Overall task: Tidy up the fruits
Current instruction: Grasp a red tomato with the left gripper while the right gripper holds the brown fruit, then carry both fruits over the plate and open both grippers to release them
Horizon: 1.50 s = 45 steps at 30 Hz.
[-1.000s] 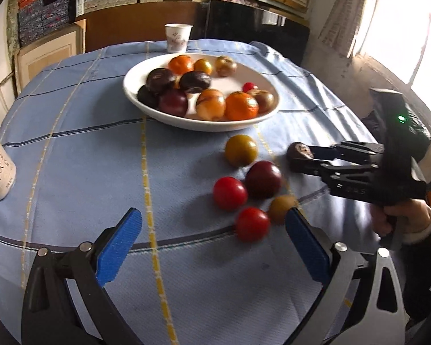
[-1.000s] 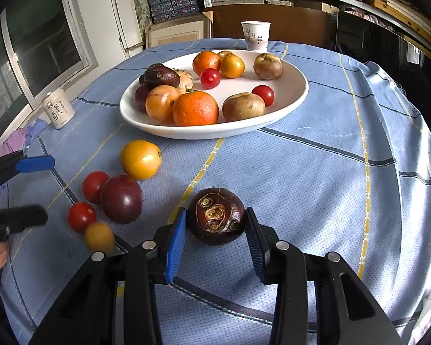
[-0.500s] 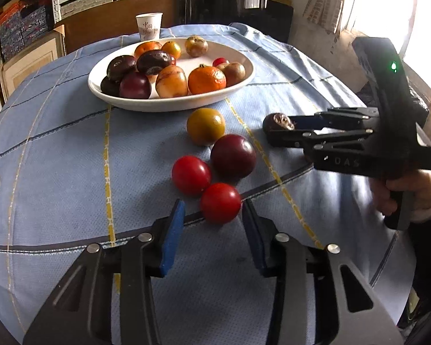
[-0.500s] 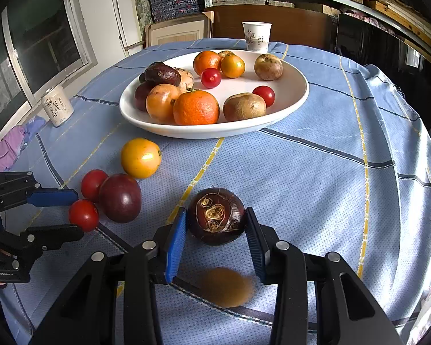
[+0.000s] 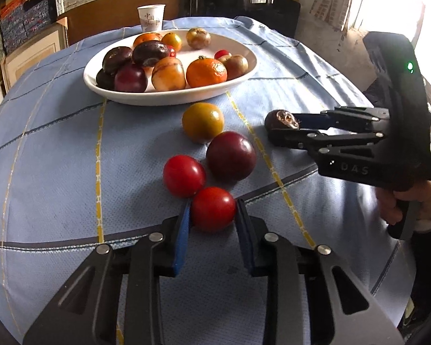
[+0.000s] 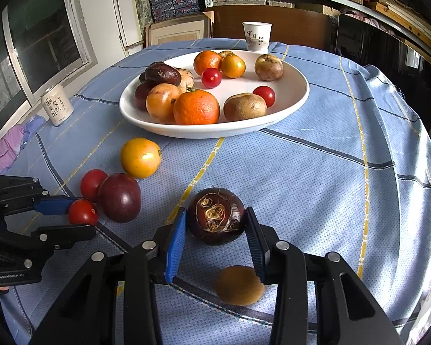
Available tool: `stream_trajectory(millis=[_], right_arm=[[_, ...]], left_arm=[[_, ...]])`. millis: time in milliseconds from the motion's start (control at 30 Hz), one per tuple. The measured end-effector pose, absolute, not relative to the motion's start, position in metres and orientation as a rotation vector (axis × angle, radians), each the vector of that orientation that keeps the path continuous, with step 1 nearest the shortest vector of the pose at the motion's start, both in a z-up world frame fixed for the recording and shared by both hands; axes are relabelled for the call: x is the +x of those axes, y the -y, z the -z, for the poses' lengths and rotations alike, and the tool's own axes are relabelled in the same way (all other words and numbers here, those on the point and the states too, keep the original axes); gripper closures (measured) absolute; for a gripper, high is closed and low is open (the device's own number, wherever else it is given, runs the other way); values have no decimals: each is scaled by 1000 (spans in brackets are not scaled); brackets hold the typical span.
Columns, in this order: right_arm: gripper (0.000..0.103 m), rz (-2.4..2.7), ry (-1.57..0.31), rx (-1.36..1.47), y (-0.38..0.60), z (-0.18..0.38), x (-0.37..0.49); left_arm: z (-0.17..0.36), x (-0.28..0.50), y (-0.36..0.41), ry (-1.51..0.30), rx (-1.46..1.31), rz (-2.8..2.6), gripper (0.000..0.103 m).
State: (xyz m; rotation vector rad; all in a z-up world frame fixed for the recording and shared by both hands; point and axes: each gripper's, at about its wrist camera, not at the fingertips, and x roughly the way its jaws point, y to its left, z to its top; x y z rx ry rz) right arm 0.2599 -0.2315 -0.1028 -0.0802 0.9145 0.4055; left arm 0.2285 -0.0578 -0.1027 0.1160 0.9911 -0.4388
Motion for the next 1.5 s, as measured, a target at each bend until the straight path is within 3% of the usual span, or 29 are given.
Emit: stream_trajectory(millis=[500,700,1100,1167,1233,1267,1500], right_arm=[[62,-486,-849,34,244,89,261],[62,-499,-700,126,246,66,274],[59,-452,-702,245,237,69,344],[48,-442,-688,254,240,69,343],[46,-452,-666,272,248,62,338],[46,-465,-658,283,254,56,333],[43,-438,-628,155,267,39,296]], left_arm=[[72,235,36,-902,40,519,74],[47,291,28,-849,-7,455,74],[41,379,73,-787,27,307,73],[44,385,73,-788,3,300,67],[44,386,65,-781,-28,258,17],[42,382,58,-764,-49,233,10],[25,348,18,-727,-158,196,5]])
